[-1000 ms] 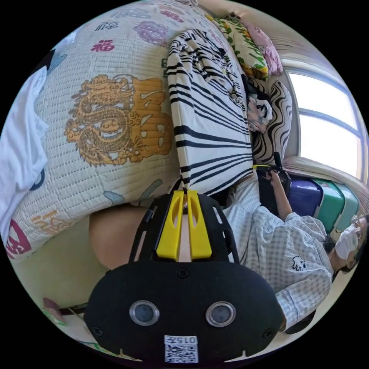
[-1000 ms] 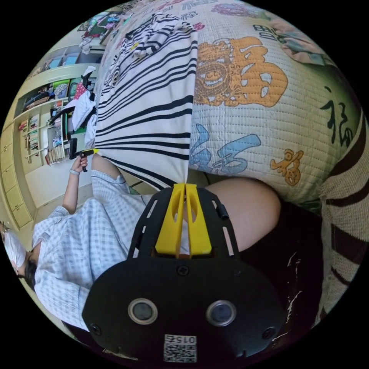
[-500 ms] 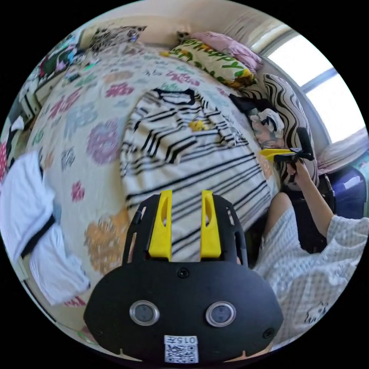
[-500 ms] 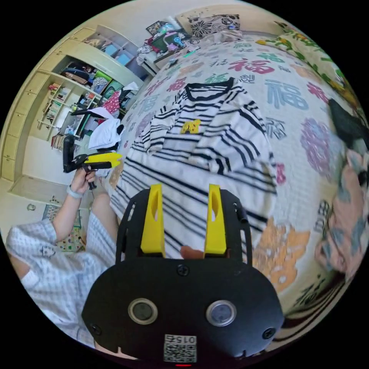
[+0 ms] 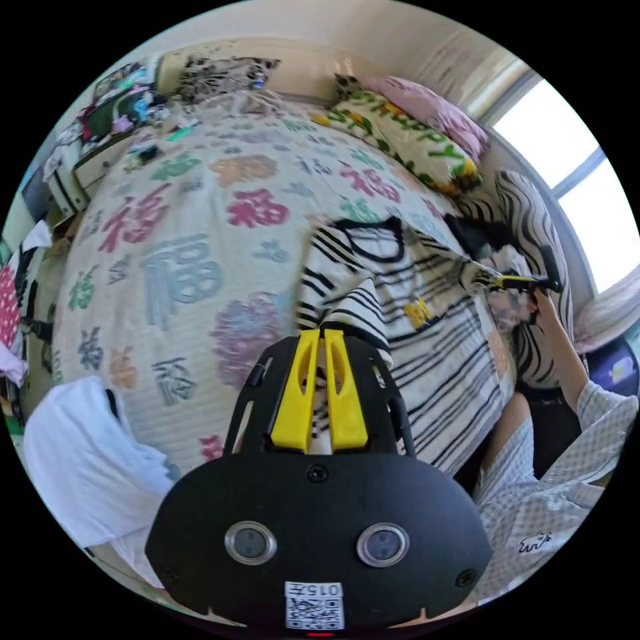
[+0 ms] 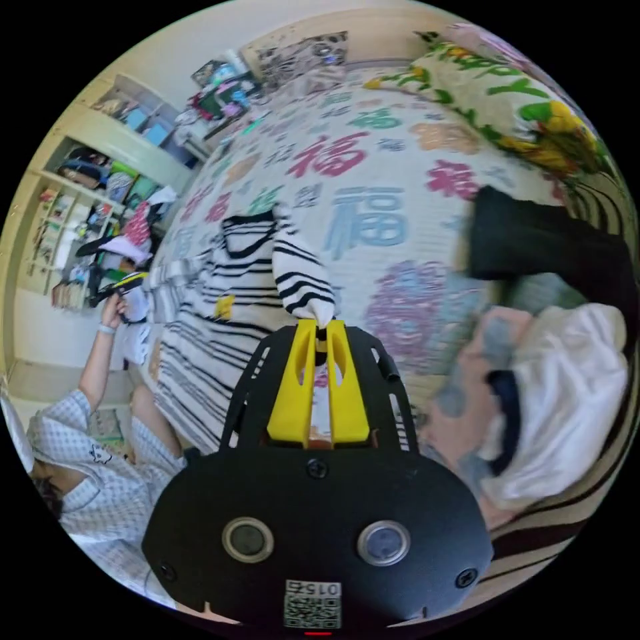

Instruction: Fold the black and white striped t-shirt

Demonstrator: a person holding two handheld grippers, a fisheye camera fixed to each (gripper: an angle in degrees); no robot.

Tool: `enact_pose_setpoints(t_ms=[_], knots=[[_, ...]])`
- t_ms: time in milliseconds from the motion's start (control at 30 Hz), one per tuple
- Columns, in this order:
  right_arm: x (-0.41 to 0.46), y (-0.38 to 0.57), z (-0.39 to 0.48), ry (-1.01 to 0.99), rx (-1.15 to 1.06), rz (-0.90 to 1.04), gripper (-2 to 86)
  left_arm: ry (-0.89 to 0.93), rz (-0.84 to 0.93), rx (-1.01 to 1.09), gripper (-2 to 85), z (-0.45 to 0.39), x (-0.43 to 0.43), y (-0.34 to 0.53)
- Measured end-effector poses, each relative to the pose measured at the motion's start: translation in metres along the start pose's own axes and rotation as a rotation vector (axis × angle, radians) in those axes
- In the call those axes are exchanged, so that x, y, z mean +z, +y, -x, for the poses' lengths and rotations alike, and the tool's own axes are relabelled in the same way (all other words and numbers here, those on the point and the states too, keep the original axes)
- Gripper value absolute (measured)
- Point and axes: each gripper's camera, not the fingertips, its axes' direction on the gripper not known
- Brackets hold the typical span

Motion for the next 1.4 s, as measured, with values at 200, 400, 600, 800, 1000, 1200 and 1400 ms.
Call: enact_pose_setpoints(t_ms=[200, 400, 600, 800, 1000, 1200, 1400], knots=[[-0.014, -0.039, -0.086, 0.260, 0.297, 0.106, 10.3, -0.298, 0.045, -0.294, 1.4, 0.114, -0.008, -0.018], [-0.032, -0.060, -0.069, 0.019, 0.113, -0.143, 9.0, -0.154, -0.176, -0.195, 5.7, 0.090, -0.022, -0.036], [0.046, -0.148, -0.010, -0.029, -0.120, 0.009, 12.5, -0.024, -0.021, 0.151, 9.4, 0.002, 0.058, -0.137], [0.124, -0.190, 0.003, -0.005, -0.130, 0.160, 9.4, -0.040, 0.224, 0.206, 7.2, -0.019, 0.143, -0.178], [0.123, -0.195, 0.013, 0.188, -0.245, 0.206, 0.6, -0.038, 0.129, 0.231, 0.2, -0.010, 0.124, -0.194], [0.130, -0.197, -0.009, 0.172, -0.087, 0.189, 3.3, -0.181, 0.058, 0.108, 0.0, 0.012, 0.118, -0.189], [0.064, -0.108, -0.029, -0.138, -0.133, -0.048, 7.7, -0.045, -0.078, 0.065, 3.3, 0.048, 0.019, -0.093]])
